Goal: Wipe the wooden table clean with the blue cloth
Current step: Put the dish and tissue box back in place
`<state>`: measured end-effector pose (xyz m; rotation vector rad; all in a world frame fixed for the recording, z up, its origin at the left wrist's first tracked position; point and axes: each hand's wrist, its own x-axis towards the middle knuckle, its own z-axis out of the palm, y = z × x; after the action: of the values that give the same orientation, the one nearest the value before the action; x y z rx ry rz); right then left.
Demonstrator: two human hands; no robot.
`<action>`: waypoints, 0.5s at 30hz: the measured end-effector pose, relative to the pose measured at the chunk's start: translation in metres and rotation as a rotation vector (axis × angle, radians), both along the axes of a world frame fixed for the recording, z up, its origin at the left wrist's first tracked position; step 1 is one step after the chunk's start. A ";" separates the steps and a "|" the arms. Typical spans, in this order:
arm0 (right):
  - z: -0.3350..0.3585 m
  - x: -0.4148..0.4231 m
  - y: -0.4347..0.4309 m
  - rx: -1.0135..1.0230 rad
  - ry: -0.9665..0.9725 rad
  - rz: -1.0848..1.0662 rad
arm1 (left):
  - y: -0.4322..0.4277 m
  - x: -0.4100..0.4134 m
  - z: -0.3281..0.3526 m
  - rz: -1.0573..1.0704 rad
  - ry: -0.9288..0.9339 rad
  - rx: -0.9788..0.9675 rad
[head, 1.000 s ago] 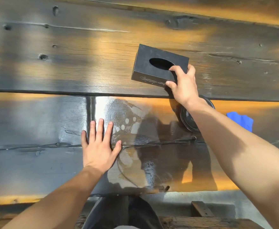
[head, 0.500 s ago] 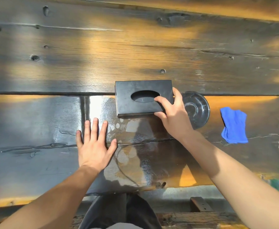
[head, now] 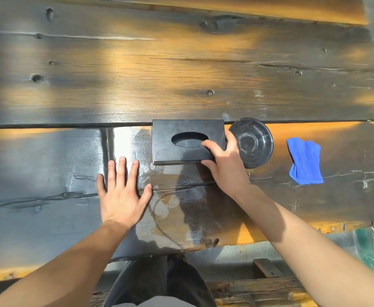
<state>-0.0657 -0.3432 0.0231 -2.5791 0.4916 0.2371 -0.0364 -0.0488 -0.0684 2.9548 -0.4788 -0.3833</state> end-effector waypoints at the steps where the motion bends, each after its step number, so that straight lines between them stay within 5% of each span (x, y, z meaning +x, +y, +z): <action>1: -0.001 0.000 0.000 -0.006 0.003 -0.006 | 0.000 0.000 0.000 -0.002 0.001 0.001; 15: 0.004 -0.020 0.001 -0.192 0.046 -0.118 | -0.012 0.007 0.030 0.061 0.133 -0.134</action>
<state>-0.0854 -0.3422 0.0271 -2.7226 0.7119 0.2177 -0.0290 -0.0607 -0.0383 2.7856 -0.3811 -0.5158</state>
